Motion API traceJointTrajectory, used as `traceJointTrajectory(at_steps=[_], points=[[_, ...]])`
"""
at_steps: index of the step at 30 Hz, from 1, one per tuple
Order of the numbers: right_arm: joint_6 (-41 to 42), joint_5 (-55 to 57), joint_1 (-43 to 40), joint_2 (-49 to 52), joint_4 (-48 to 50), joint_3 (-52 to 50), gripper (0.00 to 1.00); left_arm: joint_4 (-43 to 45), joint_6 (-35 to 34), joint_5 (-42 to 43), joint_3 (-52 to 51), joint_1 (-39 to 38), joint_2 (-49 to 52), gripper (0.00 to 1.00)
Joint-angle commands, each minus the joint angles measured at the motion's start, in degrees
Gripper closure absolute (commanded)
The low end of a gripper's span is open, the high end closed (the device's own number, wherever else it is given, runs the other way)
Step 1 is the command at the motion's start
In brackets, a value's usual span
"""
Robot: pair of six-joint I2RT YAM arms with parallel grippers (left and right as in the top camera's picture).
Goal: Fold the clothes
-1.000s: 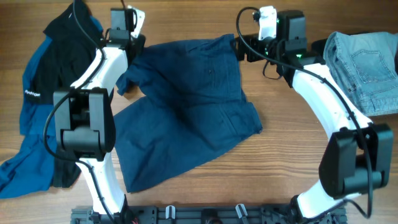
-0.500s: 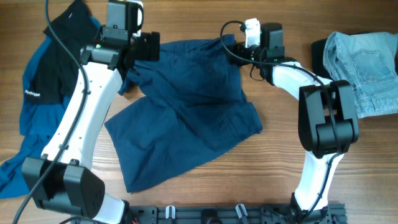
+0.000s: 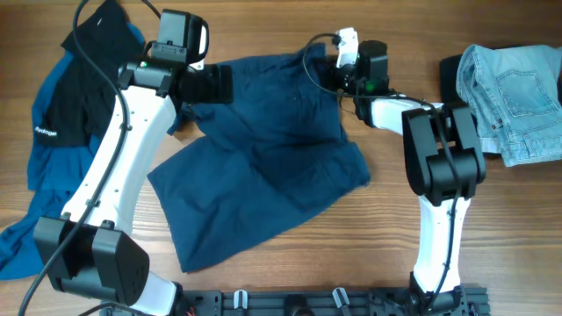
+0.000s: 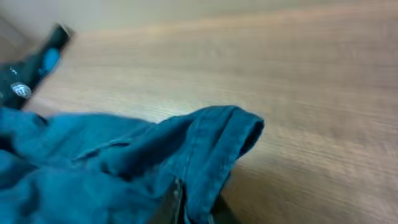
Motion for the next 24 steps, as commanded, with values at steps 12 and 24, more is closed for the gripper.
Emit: traceJointTrajectory(at_steps=[12,24], points=[[-6.5,11.0,-8.0,-3.1,-27.8,13.9,0.96,1.2,-1.1,2.6,-5.7,-1.1,0.4,0.0],[-7.9,3.0,-9.4,-3.1,-36.2,14.1,0.01,22.8,-6.5,-4.2,-13.2,0.8,11.9,0.0]])
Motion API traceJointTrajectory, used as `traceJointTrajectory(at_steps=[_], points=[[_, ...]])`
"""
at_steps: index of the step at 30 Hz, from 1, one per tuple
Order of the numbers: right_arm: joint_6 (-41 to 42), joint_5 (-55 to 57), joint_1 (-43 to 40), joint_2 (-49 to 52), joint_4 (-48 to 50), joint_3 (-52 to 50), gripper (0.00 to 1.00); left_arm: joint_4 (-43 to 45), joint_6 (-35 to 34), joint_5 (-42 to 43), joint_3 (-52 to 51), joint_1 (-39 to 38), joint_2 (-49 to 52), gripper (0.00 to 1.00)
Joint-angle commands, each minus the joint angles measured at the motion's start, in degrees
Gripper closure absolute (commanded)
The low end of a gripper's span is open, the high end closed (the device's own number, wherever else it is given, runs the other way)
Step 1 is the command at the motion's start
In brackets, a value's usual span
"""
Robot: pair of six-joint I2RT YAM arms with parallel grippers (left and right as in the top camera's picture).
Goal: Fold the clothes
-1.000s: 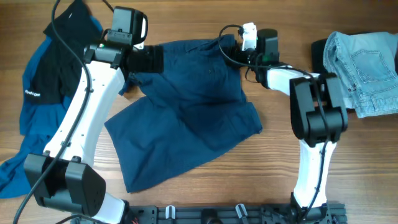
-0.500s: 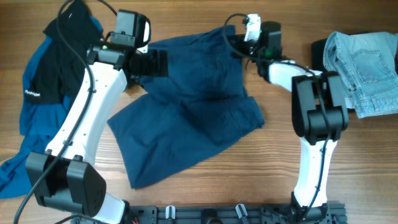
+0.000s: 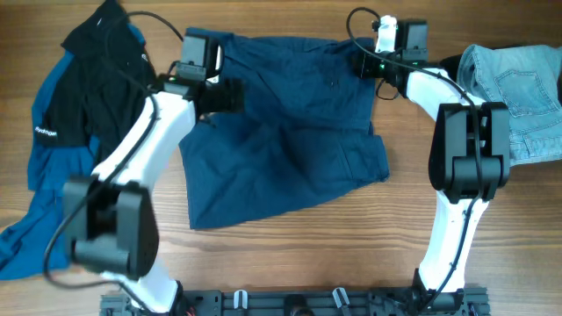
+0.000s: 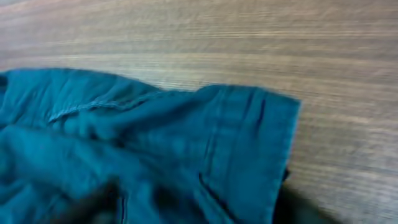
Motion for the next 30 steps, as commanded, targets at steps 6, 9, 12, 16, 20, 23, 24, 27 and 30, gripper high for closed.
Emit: traceJointTrajectory(at_steps=[6,9,12,16,20,23,24,27,30], points=[[-1.5,-3.8,0.0,-2.1,-4.3,1.2,0.04,11.1,-11.7,-1.0,-1.1,6.9,10.7,0.17],[-1.8,-5.3,0.6,-2.1,-3.6,1.2,0.12,13.9,-11.7,-0.7,-1.1,7.7,10.8,0.25],[-2.9,-5.2,1.5,-2.1,-3.7,1.2,0.15,17.9,-11.3,3.9,-1.1,8.0,11.2,0.4],[-2.8,-4.8,1.7,-2.1,-4.2,1.2,0.17,19.8,-11.3,8.5,-1.1,8.0,13.4,0.53],[-3.3,-4.4,1.7,-2.1,-5.0,1.2,0.17,18.8,-11.3,8.4,-1.1,8.2,14.8,0.56],[-4.3,-4.0,1.7,-2.1,-5.4,1.2,0.18,18.8,-11.3,8.6,-1.1,8.1,14.8,0.96],[-4.3,-3.8,1.7,-2.1,-5.4,1.2,0.18,18.8,-11.3,8.9,-1.1,8.0,14.8,0.96],[-4.2,-1.3,1.7,-2.1,-5.4,1.2,0.21,14.3,-10.7,8.3,-1.1,8.0,12.5,0.96],[-4.3,-0.5,1.7,-2.1,-5.6,1.2,0.21,7.8,-8.5,1.5,-1.1,8.3,8.7,0.96]])
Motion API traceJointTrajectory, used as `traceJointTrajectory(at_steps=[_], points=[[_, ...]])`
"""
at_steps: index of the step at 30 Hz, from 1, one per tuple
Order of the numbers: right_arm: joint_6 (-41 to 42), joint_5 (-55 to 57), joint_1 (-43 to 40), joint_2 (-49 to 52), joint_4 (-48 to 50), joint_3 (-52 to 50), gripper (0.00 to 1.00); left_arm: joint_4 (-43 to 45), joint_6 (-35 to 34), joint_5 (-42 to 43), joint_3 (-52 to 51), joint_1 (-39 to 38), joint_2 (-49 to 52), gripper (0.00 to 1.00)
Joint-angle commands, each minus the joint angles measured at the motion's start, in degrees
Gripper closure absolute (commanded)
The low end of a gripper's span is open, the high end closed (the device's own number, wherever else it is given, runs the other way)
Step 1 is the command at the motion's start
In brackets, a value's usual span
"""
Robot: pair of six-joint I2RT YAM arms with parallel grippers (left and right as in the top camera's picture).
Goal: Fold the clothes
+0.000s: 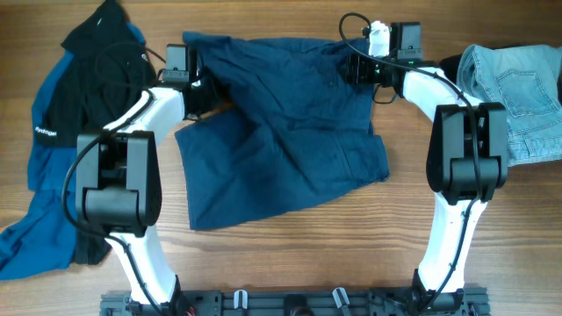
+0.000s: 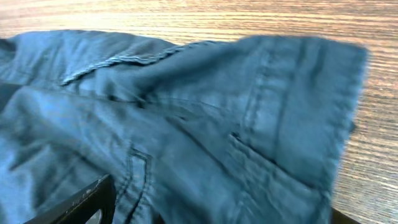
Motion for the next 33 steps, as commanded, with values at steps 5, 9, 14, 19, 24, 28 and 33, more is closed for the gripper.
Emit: traceJointTrajectory(at_steps=[5,9,14,19,24,28,33], points=[[-0.9,1.6,0.4,-1.6,-0.2,0.9,0.21,-4.6,2.3,-8.7,-0.2,0.3,-5.8,0.96],[-1.0,1.6,0.3,-1.6,-1.0,0.9,0.21,-6.8,2.5,-10.9,-0.2,0.3,-7.0,0.96],[-0.9,1.6,0.1,-1.6,-0.7,0.9,0.21,-18.1,7.9,-15.7,-0.2,0.3,-10.5,0.96],[-0.9,1.1,0.2,-1.6,-0.5,0.9,0.21,-30.0,7.9,-11.9,-0.2,0.2,-9.7,0.88],[-2.4,-6.8,0.2,-1.6,-1.1,0.9,0.21,-29.4,7.9,-11.5,-0.2,0.2,-9.6,0.38],[-7.2,-12.4,0.5,-1.6,-2.7,0.9,0.21,-28.9,8.0,-11.7,-0.2,0.2,-9.6,0.42],[-9.9,-8.2,2.6,-1.6,-4.6,0.9,0.21,-21.7,8.0,-14.6,-0.2,0.3,-9.6,0.47]])
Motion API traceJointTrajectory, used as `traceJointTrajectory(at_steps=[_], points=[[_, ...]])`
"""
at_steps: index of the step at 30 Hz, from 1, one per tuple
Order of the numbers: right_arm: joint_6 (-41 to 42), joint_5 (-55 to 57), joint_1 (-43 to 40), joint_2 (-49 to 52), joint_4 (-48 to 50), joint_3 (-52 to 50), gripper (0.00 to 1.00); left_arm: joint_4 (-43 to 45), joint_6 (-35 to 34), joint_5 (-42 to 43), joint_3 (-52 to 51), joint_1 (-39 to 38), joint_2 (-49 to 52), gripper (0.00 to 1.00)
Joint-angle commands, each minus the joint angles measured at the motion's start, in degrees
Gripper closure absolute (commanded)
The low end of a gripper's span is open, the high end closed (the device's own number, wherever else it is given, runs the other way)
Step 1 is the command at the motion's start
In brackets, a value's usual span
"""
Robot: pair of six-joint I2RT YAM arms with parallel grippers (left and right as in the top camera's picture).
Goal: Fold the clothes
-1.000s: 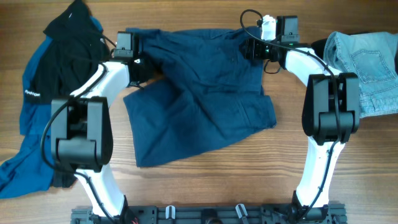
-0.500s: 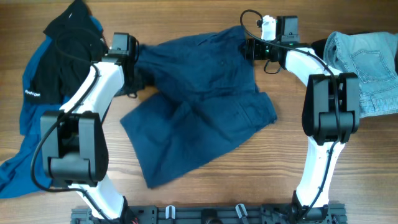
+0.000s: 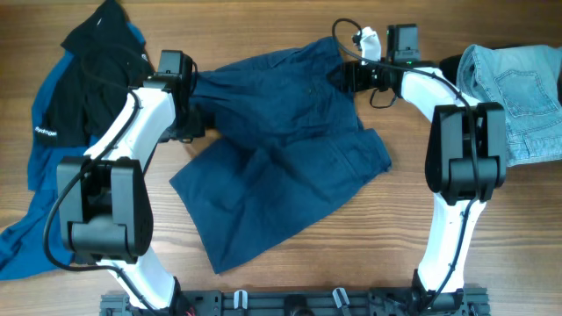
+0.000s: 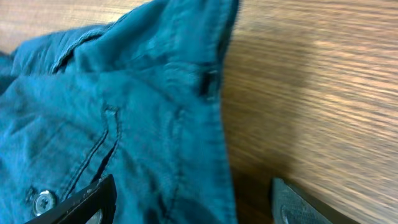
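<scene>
Dark blue shorts [image 3: 281,158] lie spread and skewed across the middle of the wooden table [image 3: 492,228], with the leg hems pointing to the front left. My left gripper [image 3: 189,127] sits at the shorts' left edge, where the cloth bunches up; its fingers appear shut on the fabric. My right gripper [image 3: 338,77] is at the far right waistband corner. In the right wrist view it [image 4: 193,199] stands wide open, its fingertips [image 4: 87,196] straddling the waistband edge of the shorts [image 4: 124,124], with a metal button close to the left one.
A heap of black and blue garments [image 3: 70,114] fills the left side. Folded light blue jeans [image 3: 514,88] lie at the far right on a dark item [image 3: 450,70]. A black rail [image 3: 290,303] runs along the front edge.
The shorts have turned: their left waist side sits lower and nearer, and the hems reach further to the front. My left gripper has moved forward and left. The right gripper stays open at the waistband corner.
The shorts first lay crumpled and slanted, each gripper at a waistband corner, the right one shut on cloth. Then the waistband lay straight along the far edge. After that the right gripper was open. Now the shorts lie skewed, with the left side drawn toward the front.
</scene>
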Motion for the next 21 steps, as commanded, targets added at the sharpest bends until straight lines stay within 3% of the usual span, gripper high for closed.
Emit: traceJointTrajectory(at_steps=[1,5,7,8,9,10,14,21], points=[[-3.1,2.5,2.3,-1.6,-0.3,0.9,0.21,5.9,0.7,-2.9,-0.2,0.3,-0.3,0.5],[-3.0,7.1,3.4,-1.6,-0.3,0.9,0.21,9.5,-0.1,-2.6,-0.2,0.3,-0.3,0.6],[-2.9,9.3,3.8,-1.5,0.2,0.9,0.3,8.8,-2.5,-0.8,-0.2,0.3,-0.3,0.96],[-2.9,9.8,3.9,-1.5,0.7,0.9,0.59,7.8,-2.6,3.2,-0.2,0.2,-0.3,0.96],[-2.9,10.1,3.8,-1.5,1.1,0.9,0.77,6.3,-2.6,7.7,-0.2,0.1,-0.3,0.96],[-2.8,10.1,3.8,-1.5,1.4,0.9,0.84,4.3,-2.6,10.5,-0.2,-0.2,-0.3,0.96],[-1.4,9.8,4.1,-1.4,5.1,0.9,0.9,-0.4,-3.7,11.3,-0.2,-2.7,-0.3,0.96],[-1.4,9.5,8.4,-1.4,13.0,0.9,0.92,1.8,-3.7,10.7,-0.2,-3.6,-0.3,0.96]])
